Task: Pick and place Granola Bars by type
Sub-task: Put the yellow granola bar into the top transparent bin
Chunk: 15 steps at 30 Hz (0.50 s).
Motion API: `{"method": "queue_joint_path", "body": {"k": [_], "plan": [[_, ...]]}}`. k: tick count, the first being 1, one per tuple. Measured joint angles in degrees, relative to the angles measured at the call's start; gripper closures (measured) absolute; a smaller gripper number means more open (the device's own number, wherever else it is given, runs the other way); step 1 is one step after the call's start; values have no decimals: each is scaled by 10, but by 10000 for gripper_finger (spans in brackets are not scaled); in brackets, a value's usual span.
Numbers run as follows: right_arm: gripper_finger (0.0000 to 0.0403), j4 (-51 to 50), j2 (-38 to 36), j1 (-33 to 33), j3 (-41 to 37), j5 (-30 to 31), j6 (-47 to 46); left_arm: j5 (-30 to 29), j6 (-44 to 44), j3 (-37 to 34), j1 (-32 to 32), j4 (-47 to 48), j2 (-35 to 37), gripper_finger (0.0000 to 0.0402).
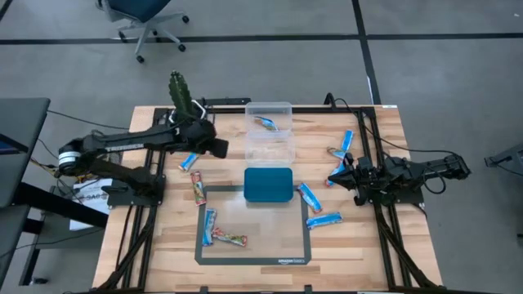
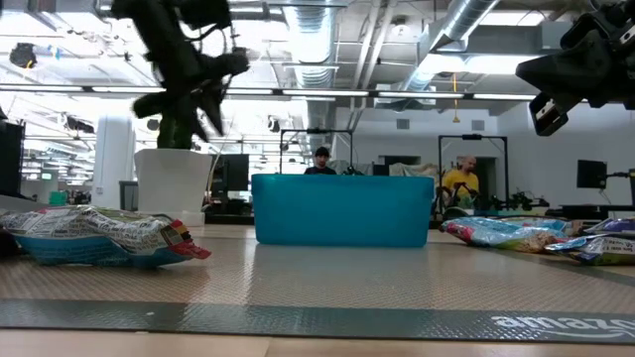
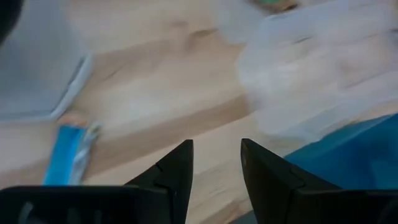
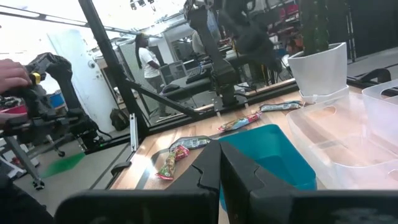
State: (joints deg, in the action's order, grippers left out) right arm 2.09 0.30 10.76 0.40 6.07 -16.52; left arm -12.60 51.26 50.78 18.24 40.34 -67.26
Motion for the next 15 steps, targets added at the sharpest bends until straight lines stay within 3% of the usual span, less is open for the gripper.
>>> {"method": "queue_joint_path", "body": {"k": [9,15], "plan": [[403,0,0,0,0,1,0,-21,57,-83,-2,108,117,276],[403,0,0,0,0,0,0,-23,55,-127,-2,149,147,276]]}}
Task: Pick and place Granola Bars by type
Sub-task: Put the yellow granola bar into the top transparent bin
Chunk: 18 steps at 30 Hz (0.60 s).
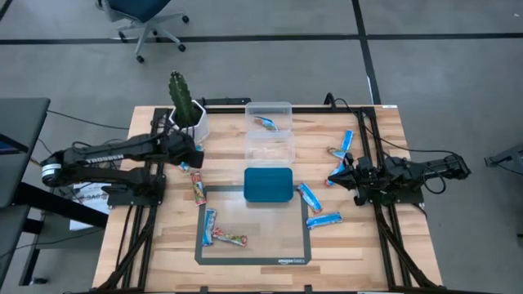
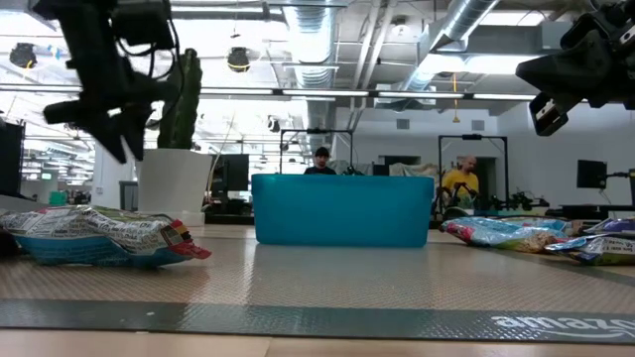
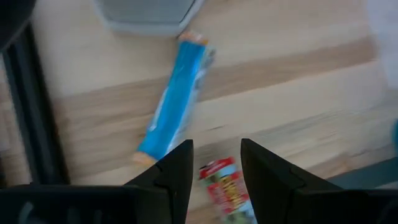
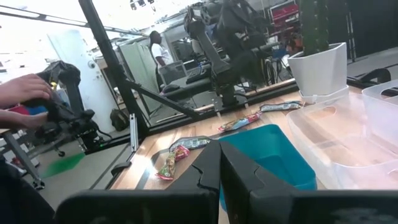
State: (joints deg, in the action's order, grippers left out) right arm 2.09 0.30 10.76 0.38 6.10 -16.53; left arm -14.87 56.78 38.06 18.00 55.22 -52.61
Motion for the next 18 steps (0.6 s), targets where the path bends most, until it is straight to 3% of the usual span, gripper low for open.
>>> {"method": "queue_joint_path", "body": {"k": [9,18], "plan": [[403,-1,0,0,0,-1,0,0,-82,-40,23,-18,-11,274],[403,-1,0,0,0,-1,0,13,-140,-46,66,-29,-64,232]]}}
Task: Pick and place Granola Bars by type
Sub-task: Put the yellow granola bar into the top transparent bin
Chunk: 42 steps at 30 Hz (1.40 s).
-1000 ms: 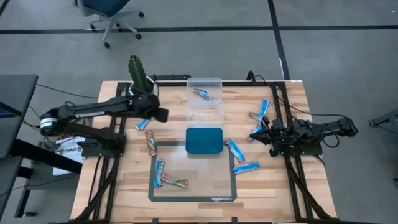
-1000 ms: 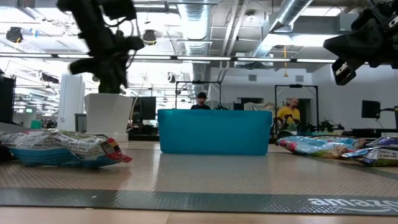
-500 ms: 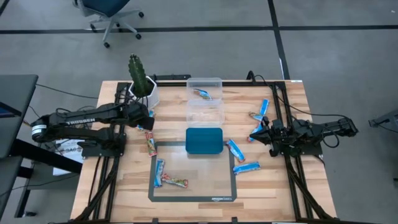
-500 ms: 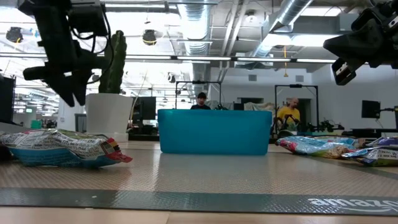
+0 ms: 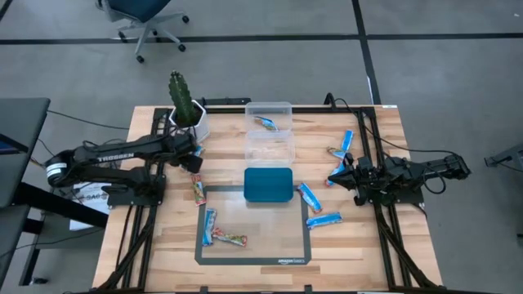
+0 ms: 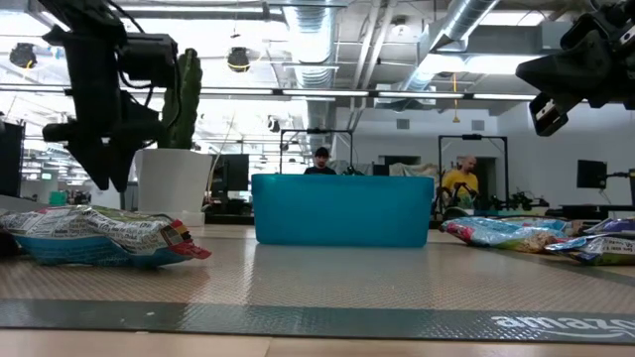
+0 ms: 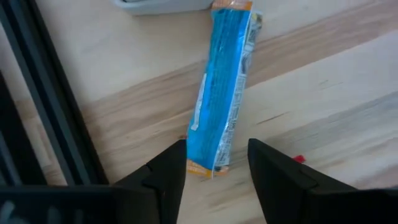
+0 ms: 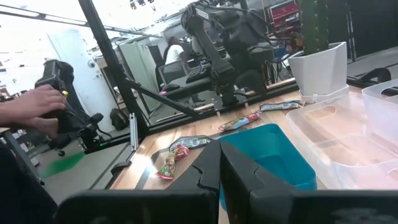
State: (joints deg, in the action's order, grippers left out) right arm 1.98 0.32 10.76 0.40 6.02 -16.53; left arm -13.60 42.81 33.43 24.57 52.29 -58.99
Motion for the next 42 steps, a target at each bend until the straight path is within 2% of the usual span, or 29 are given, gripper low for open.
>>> {"method": "queue_joint_path", "body": {"k": [6,12,23,31,42], "plan": [[403,0,0,0,0,0,0,30,-15,0,16,-46,-66,205],[403,0,0,0,0,0,0,32,-33,0,21,-68,-124,201],[403,0,0,0,0,0,0,23,-71,0,35,-68,-161,204],[403,0,0,0,0,0,0,28,-86,1,42,-75,-186,235],[403,0,0,0,0,0,0,31,-86,2,41,-83,-189,317]]}}
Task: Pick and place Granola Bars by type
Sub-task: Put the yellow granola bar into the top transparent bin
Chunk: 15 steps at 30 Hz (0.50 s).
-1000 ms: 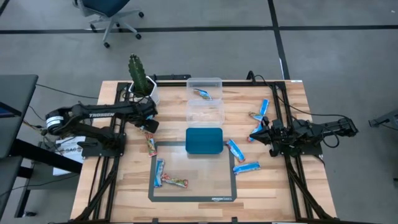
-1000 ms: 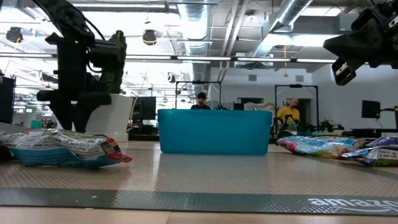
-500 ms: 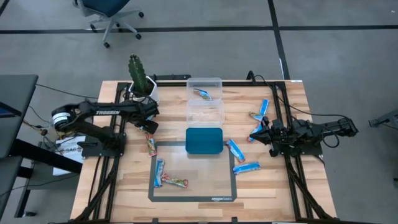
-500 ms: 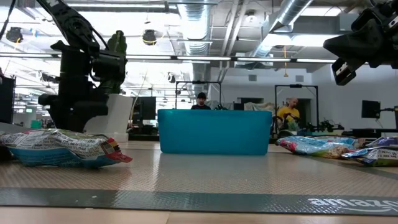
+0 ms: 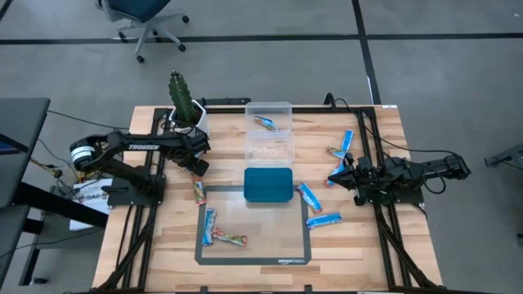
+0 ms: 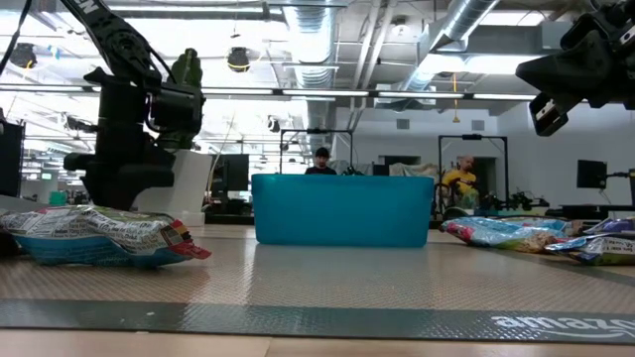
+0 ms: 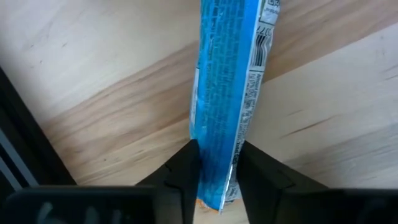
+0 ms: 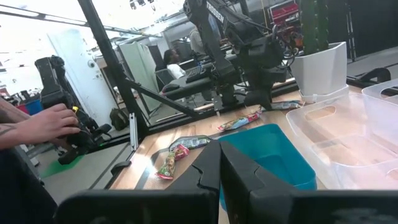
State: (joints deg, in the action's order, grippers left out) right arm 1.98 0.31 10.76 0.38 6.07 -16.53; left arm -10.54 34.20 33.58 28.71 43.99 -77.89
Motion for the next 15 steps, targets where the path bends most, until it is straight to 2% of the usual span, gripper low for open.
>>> {"method": "queue_joint_path", "body": {"k": [6,15], "plan": [[403,0,0,0,0,0,0,-1,0,0,0,0,0,342],[403,0,0,0,0,0,0,3,4,1,-11,-1,28,347]]}}
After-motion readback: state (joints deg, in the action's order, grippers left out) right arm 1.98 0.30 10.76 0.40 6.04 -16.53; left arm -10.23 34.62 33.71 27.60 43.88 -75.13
